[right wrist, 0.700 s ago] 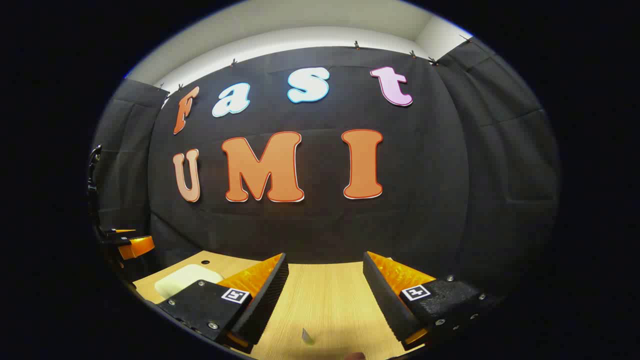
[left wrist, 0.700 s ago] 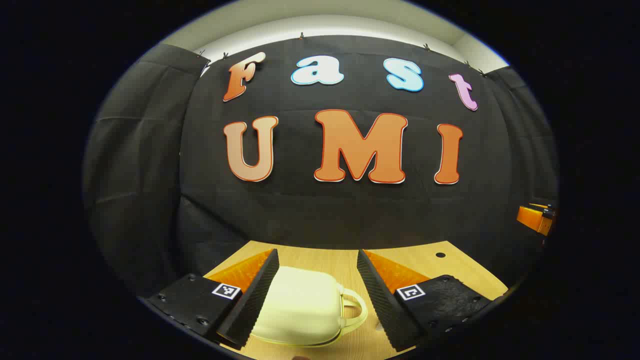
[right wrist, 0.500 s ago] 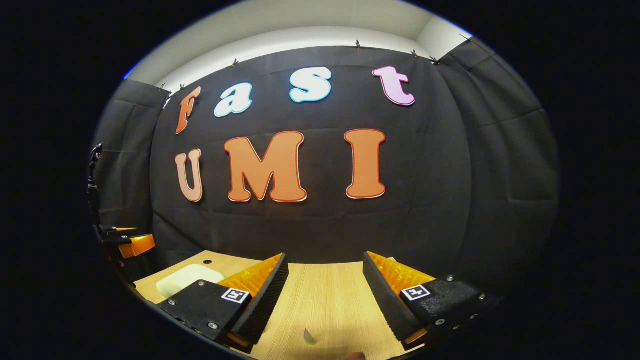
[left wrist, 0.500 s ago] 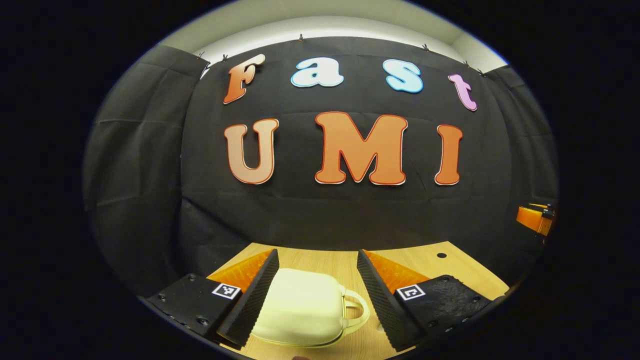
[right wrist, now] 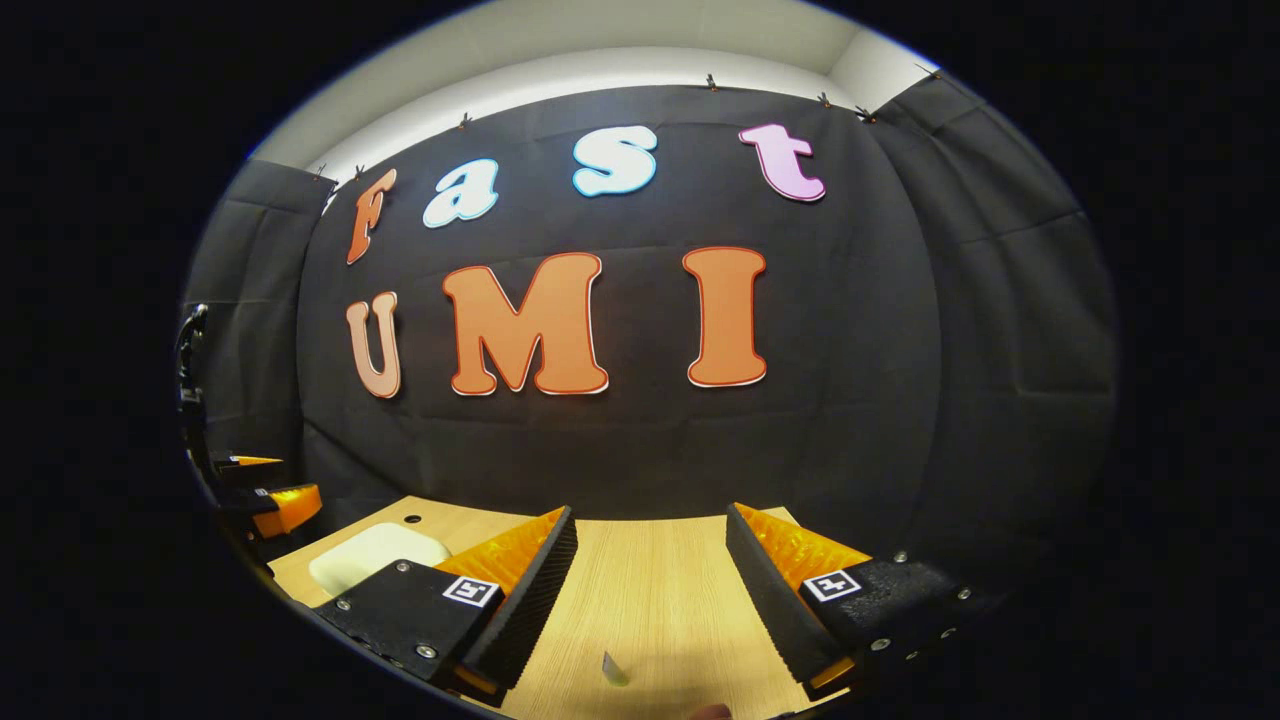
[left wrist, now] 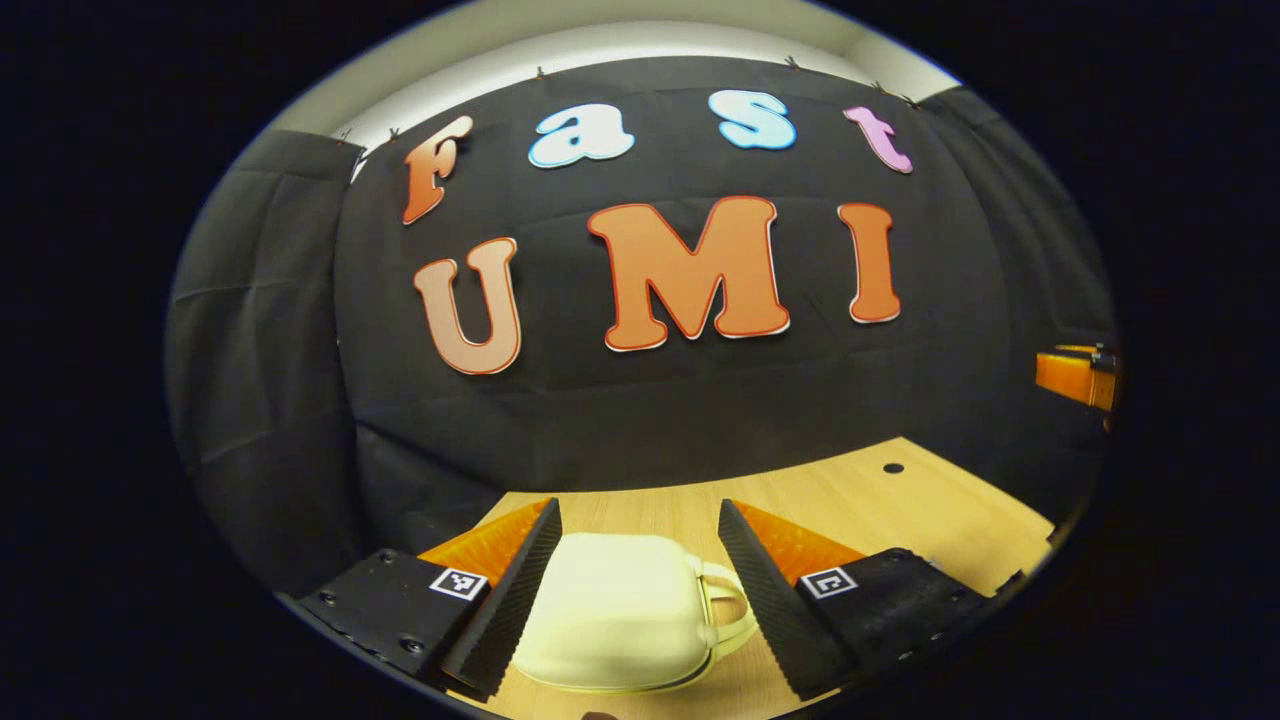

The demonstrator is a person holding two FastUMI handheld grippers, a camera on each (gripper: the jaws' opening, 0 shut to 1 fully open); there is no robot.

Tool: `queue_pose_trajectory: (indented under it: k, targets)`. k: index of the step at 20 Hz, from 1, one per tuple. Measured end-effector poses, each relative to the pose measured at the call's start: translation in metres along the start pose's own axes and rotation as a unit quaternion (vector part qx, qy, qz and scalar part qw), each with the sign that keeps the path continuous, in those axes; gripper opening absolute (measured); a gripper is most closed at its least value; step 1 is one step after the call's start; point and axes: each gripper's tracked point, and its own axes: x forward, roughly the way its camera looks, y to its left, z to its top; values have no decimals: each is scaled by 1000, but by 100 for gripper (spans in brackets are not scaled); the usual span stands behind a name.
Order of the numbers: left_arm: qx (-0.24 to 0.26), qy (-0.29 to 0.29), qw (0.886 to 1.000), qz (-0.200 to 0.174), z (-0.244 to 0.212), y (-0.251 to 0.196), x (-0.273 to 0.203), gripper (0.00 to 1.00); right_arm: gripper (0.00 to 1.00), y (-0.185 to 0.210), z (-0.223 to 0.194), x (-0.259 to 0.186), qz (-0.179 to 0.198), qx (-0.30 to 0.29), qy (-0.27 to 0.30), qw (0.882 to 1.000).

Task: First open the suitcase, pack the skin care products into it, and then close the suitcase.

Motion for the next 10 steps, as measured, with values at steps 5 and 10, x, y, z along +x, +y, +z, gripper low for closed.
queue_pose_trajectory:
  k: [5, 10]
  targets:
    - [154, 24, 987, -36, -41, -42, 18, 98, 95, -19, -21, 1, -18, 10, 21, 1000]
    - [273, 77, 954, -94, -112, -93, 36, 98, 95, -53, -44, -5, -49, 20, 48, 997]
